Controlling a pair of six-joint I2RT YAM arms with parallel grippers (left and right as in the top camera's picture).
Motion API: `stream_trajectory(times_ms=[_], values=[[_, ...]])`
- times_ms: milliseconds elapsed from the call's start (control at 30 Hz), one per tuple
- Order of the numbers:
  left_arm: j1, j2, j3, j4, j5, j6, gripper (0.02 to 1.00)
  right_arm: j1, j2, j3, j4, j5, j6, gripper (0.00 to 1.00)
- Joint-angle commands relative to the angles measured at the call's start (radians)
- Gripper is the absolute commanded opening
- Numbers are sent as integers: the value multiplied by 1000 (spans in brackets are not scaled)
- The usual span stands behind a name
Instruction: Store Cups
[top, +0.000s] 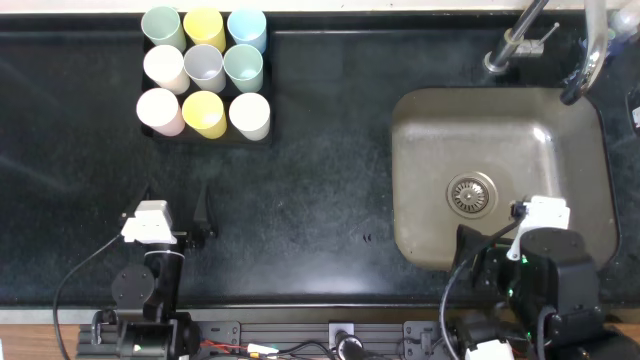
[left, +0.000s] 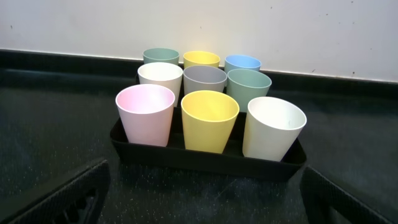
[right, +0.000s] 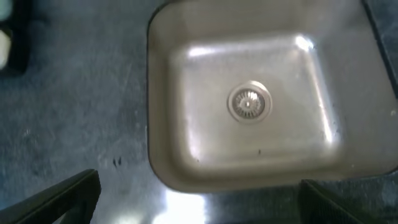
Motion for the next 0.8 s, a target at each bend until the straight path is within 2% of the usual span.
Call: stream_trajectory(times_ms=[33,200,467,667,800], values=[[4,-10,0,-4,9,21,1000,-69,-50,-43,228,-3,10,998],[4,-10,0,-4,9,21,1000,-138,-153,-252,699,-3,10,996],[4,-10,0,-4,10,21,1000,-145,-337,-667,941,-3,10,998],[4,-10,0,-4,9,21,1000,-145,-435,-912,1353,-3,10,998],[4,-10,0,-4,10,21,1000,-145,-472,-1007,1427,-3,10,996]])
